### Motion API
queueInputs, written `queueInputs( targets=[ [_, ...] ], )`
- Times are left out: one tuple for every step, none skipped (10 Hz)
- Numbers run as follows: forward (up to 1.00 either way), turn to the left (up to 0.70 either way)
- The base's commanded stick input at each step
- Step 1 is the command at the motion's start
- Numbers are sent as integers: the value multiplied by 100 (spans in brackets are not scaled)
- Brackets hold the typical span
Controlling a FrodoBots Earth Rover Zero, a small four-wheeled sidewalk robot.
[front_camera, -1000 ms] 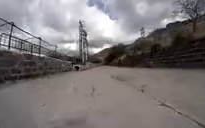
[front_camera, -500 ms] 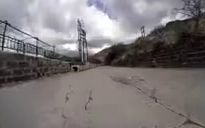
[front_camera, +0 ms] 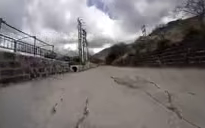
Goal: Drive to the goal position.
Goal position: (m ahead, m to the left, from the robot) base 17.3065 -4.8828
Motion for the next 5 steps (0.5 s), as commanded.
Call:
queueInputs(
  targets=[
    [100, 0],
    [100, 0],
    [100, 0],
    [100, 0],
    [100, 0]
  ],
)
